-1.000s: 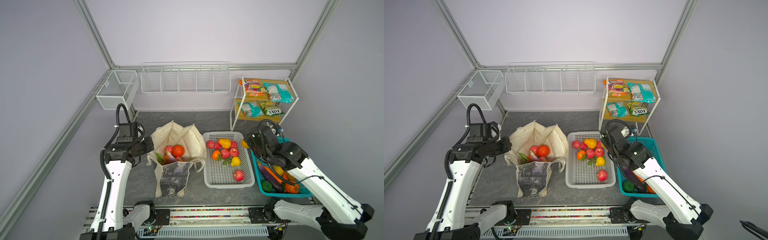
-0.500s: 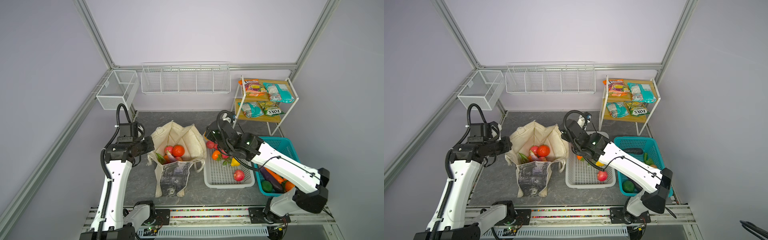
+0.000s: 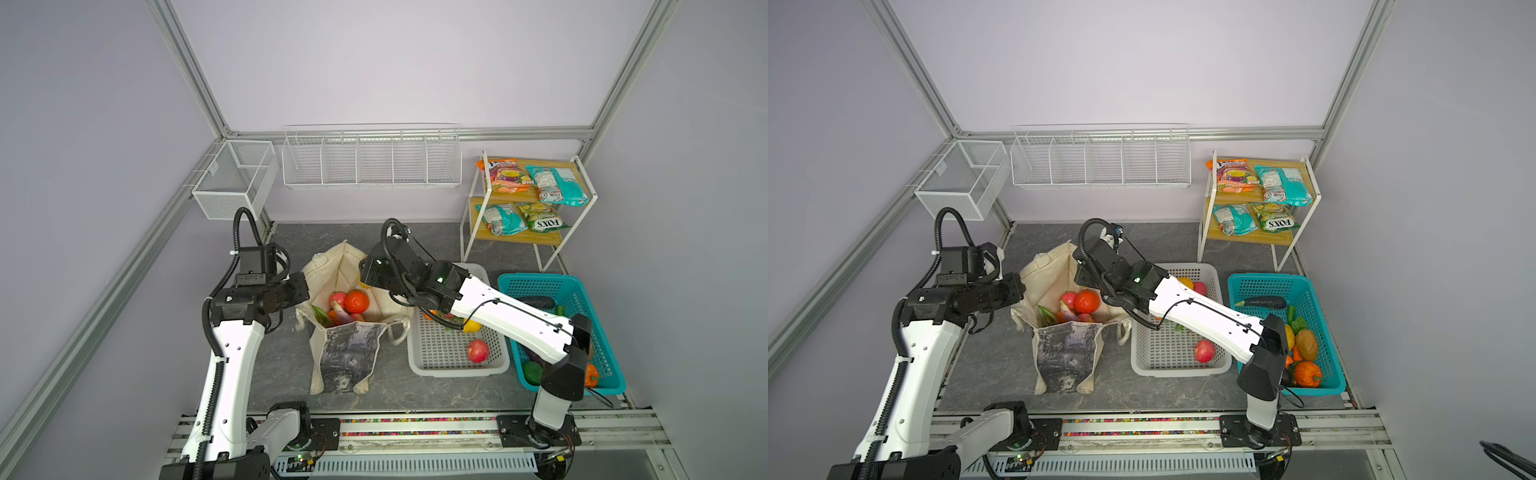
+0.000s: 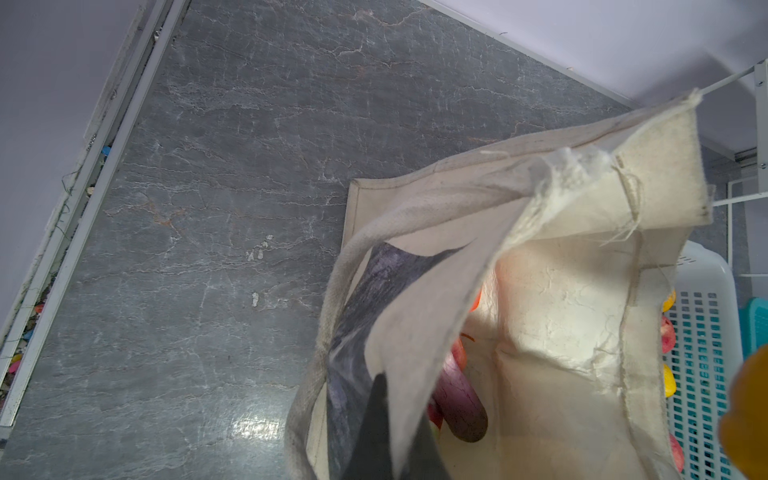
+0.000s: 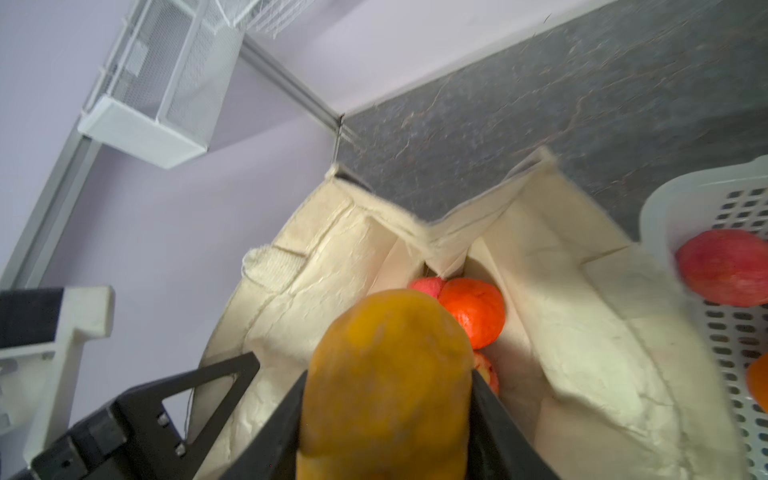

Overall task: Place the food into the grocery bag and tie it
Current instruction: 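Lift the yellow mango with the right gripper and carry it over the tote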

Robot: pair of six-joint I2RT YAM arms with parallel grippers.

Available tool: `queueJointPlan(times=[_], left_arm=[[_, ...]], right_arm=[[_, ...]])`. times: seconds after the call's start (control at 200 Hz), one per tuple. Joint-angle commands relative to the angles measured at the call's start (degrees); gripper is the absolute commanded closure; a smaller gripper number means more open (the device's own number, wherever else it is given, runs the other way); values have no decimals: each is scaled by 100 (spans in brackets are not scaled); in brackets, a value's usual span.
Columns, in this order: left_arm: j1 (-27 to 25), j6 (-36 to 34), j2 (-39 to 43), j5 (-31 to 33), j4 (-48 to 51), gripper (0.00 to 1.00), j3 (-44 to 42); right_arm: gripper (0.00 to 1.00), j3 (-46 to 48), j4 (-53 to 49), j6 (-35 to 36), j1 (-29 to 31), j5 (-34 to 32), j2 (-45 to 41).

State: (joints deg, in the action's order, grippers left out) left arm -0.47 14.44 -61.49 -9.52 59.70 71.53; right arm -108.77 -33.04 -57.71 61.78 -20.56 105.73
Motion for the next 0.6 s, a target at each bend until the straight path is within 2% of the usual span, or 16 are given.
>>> queueJointPlan(times=[0.0, 0.235, 0.595], left_arm=[[28, -20, 50, -138, -193, 100, -75], [23, -46, 67, -130, -181, 100, -51], [21, -29, 121, -138, -176, 100, 9]], right_arm=[[49, -289, 122, 122, 38, 709, 325], [48, -644, 42, 91, 72, 1287, 958], [45, -338, -88, 374, 107, 1655, 1028]])
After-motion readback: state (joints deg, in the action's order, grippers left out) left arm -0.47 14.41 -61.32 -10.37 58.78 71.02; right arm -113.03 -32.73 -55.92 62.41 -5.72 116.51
